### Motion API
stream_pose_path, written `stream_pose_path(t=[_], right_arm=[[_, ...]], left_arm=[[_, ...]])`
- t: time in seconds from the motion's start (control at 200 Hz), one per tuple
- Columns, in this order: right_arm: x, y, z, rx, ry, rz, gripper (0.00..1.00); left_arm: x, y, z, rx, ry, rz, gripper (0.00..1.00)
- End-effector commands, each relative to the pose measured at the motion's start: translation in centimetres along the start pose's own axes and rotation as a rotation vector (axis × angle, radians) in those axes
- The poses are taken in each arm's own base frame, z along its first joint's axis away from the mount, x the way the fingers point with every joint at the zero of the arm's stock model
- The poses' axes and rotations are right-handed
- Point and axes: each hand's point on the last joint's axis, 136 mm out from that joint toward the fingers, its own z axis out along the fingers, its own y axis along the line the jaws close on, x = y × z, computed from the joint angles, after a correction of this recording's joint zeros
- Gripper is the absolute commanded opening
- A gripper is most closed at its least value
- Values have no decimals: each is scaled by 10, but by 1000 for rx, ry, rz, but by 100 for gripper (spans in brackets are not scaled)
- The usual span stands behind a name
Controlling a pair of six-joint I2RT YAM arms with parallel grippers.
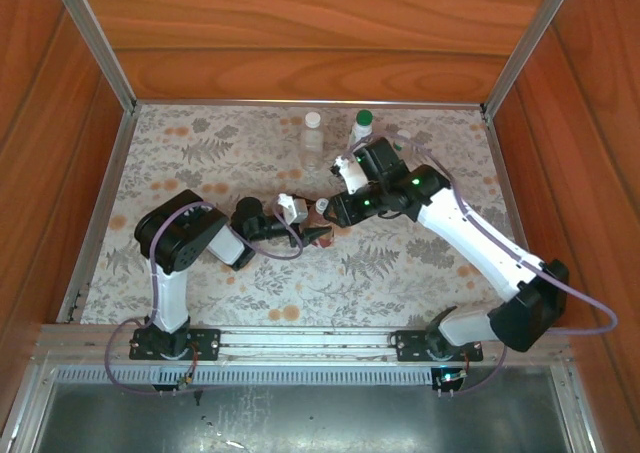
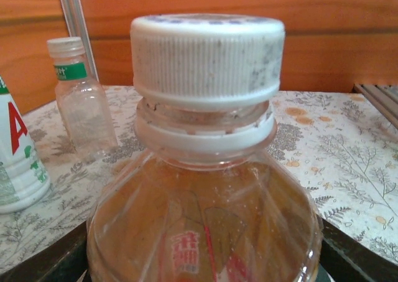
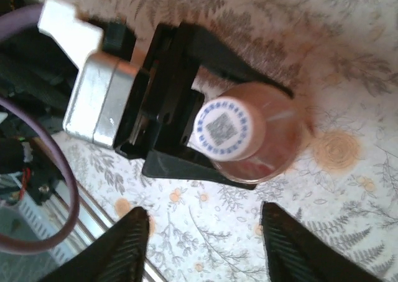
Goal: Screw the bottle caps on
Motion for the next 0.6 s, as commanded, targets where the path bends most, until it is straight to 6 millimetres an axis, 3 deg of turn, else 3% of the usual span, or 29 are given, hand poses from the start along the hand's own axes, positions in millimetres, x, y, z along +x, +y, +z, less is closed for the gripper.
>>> stream_pose_path(t=[0.0, 0.23, 0.42, 0.6], right_arm=[[3, -7, -16, 75, -21, -265, 67], [43, 17, -24, 29, 18, -946, 69], [35, 19, -12, 102, 85, -1134, 64], [27, 24, 7, 93, 113, -1190, 58]], left_arm=[[15, -12, -8, -8, 64, 98, 66], [20, -23, -15, -4, 119, 247, 65], [23, -26, -13, 11, 129, 272, 65], [25, -29, -13, 23, 133, 272, 65]])
